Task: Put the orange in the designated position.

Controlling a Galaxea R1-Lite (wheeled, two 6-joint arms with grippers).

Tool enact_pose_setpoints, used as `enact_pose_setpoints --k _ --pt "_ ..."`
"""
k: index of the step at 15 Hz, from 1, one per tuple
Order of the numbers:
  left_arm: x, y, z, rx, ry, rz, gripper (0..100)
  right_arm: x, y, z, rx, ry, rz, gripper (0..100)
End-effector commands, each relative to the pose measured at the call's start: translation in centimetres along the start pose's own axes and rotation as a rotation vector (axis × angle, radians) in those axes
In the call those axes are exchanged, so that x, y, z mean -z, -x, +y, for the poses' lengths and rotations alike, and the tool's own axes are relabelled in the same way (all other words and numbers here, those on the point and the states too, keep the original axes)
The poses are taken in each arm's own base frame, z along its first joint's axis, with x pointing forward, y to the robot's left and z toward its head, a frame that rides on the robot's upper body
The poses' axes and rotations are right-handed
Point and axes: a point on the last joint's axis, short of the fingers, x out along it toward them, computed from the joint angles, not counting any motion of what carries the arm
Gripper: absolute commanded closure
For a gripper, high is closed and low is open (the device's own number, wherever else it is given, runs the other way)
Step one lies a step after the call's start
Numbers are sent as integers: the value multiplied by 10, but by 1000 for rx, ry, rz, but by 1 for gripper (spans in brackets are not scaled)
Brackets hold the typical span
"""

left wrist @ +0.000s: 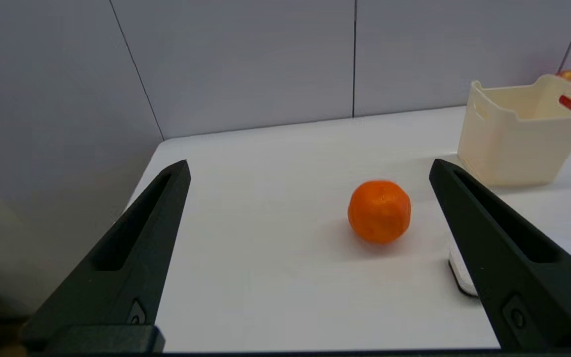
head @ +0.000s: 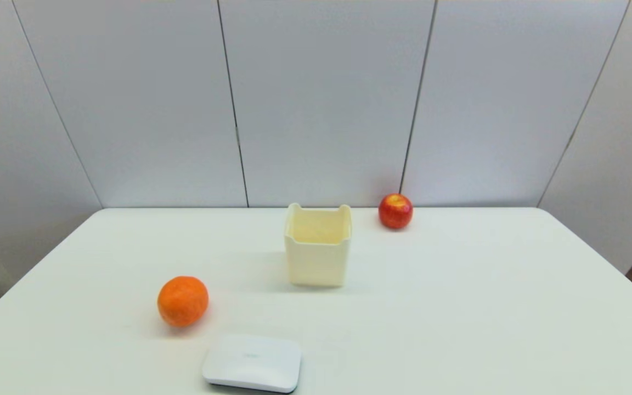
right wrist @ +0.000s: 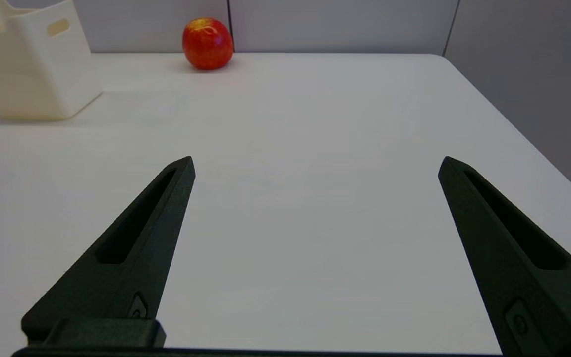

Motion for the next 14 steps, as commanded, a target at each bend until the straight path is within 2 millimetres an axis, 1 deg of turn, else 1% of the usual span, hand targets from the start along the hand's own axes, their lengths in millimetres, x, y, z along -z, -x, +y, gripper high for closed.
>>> enact_pose_setpoints --k 1,3,4,6,9,11,14 --pt "-55 -86 8 91 -45 168 0 0 0 0 -1 0 2 0" --pt "-53 -115 7 131 -42 288 0 0 0 0 -1 0 2 0" --pt "-53 -135 2 183 -45 347 0 0 0 0 1 0 2 0" --pt "-52 -161 -6 241 -49 470 0 0 0 0 1 0 2 0" --pt "-49 -188 -15 308 -57 684 0 0 0 0 -1 0 2 0" --pt "-39 -207 -20 333 -58 775 0 0 0 0 -1 0 2 0" --pt "-29 -218 -27 422 -31 850 0 0 0 0 1 0 2 0"
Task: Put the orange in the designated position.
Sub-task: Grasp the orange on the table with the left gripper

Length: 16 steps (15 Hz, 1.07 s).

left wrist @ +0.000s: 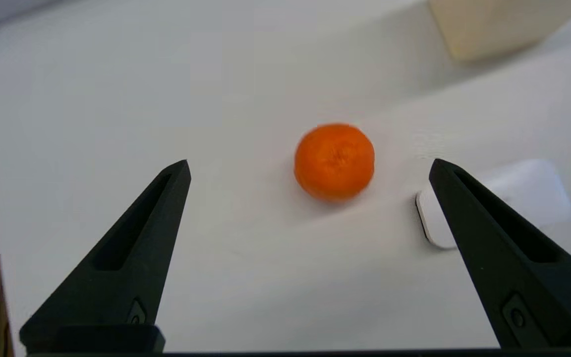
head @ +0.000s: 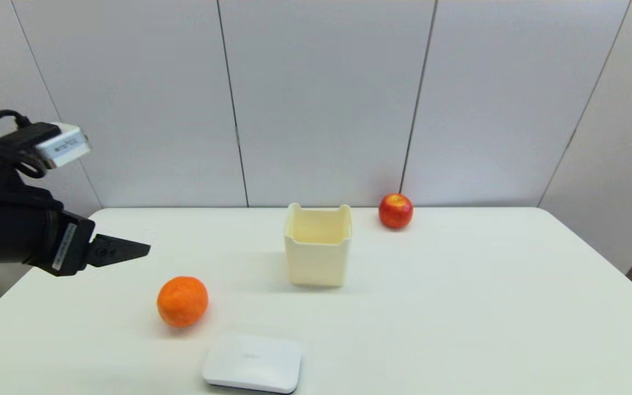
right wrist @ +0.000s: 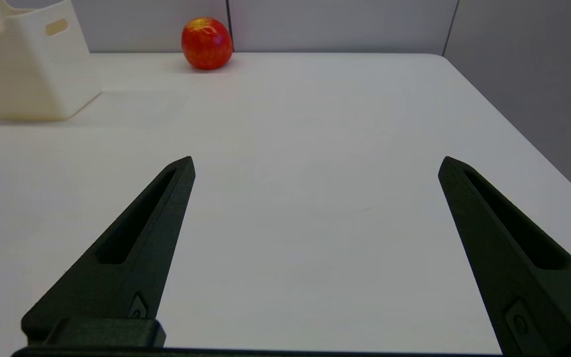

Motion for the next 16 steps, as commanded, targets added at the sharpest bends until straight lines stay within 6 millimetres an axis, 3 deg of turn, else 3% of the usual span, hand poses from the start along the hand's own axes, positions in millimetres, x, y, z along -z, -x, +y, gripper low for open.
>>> enact_pose_setpoints --k 1,6,16 --pt "-5 -40 0 127 12 163 0 0 0 0 -1 0 2 0" --pt "-3 -67 2 170 43 361 0 0 0 0 -1 0 2 0" --pt "12 -138 5 201 69 560 0 0 0 0 0 0 2 0"
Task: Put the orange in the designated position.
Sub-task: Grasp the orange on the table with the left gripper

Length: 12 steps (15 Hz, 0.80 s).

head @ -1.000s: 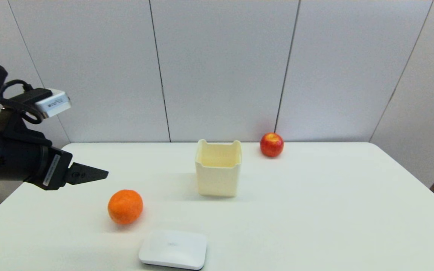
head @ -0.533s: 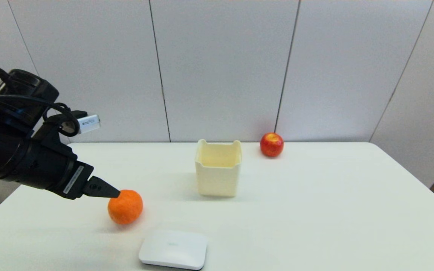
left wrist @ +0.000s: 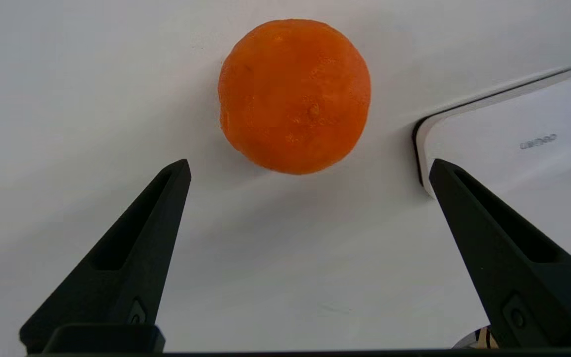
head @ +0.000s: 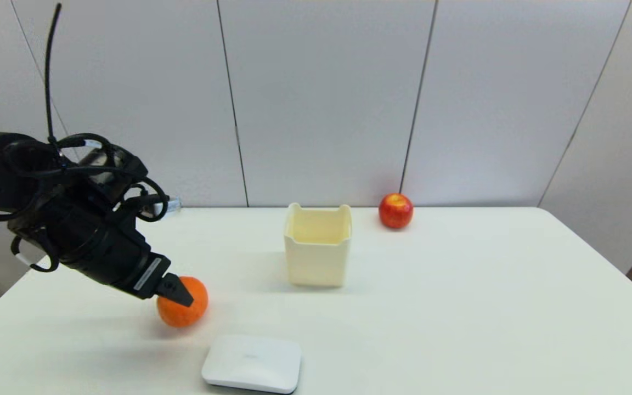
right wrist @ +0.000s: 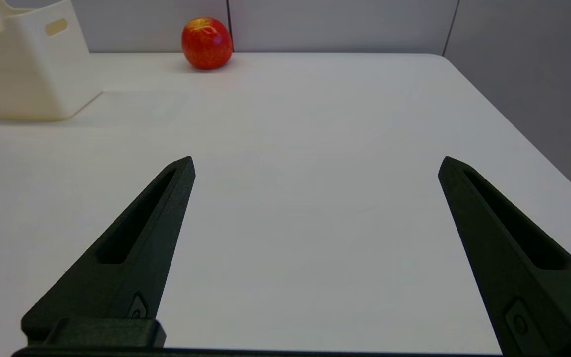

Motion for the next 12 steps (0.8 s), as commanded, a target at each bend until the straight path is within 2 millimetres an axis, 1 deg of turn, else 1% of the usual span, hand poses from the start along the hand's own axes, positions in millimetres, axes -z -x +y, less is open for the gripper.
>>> enact_pose_setpoints --k 1,3,7,11,12 --pt "-7 -32 7 21 18 97 0 0 0 0 1 0 3 0" --pt "-12 -43 10 22 20 100 0 0 0 0 1 -1 3 0" --pt "-18 -57 14 24 22 112 0 0 0 0 -1 0 3 0" --pt "-22 -62 15 19 19 85 0 0 0 0 -1 0 3 0" --pt "-22 -62 15 19 19 85 100 0 0 0 1 0 3 0"
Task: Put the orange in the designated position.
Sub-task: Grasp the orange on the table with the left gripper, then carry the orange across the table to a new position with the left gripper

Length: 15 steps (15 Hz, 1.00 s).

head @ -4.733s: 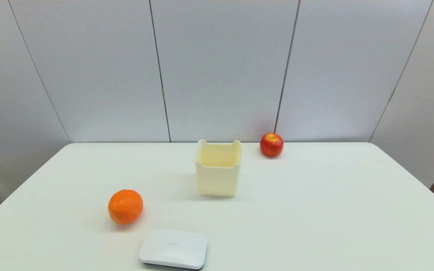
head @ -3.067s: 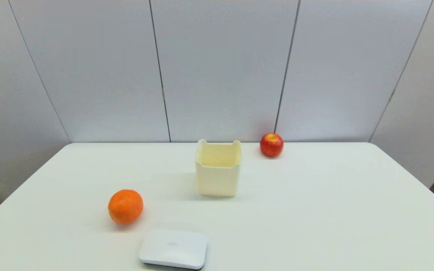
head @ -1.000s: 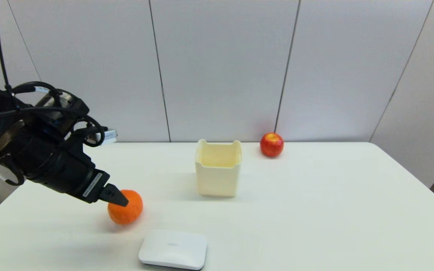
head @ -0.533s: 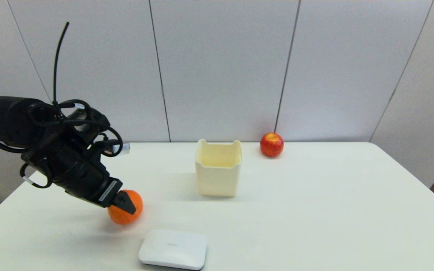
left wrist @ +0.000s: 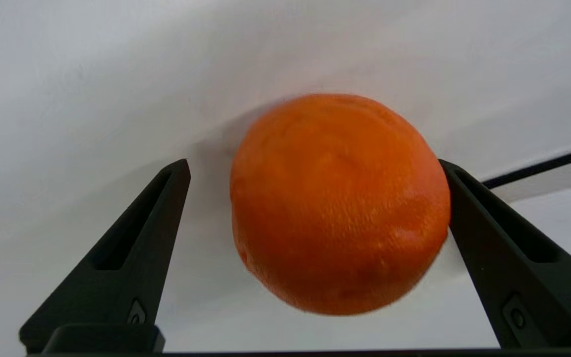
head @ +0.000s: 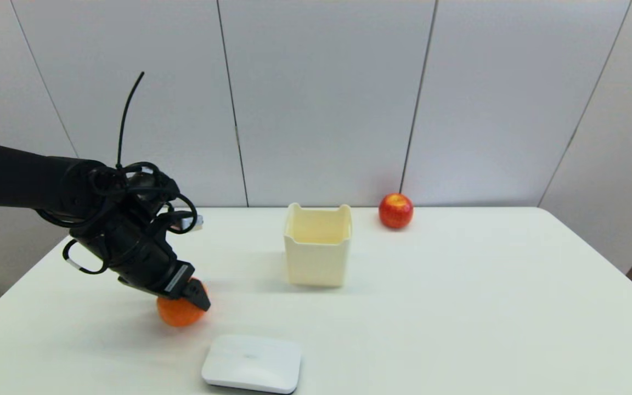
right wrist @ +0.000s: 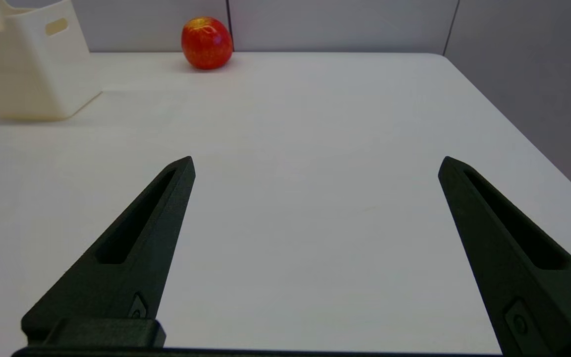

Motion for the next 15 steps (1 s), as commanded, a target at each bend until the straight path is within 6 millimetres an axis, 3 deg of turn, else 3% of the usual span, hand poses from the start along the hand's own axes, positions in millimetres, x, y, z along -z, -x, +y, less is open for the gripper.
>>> enact_pose_setpoints --k 1,5,8,11,13,15 --pt "0 -3 0 3 -4 10 100 0 0 0 0 0 3 0" --pt "-11 4 -7 -2 -34 -40 100 0 0 0 0 0 3 0" --pt "-55 33 -23 -14 -106 -232 100 0 0 0 0 0 3 0" --pt "-92 51 -43 -13 -184 -373 100 0 0 0 -1 0 3 0" --pt "-111 48 -52 -8 -215 -420 100 0 0 0 0 0 3 0" --pt "-124 33 -56 -2 -229 -439 100 0 0 0 0 0 3 0"
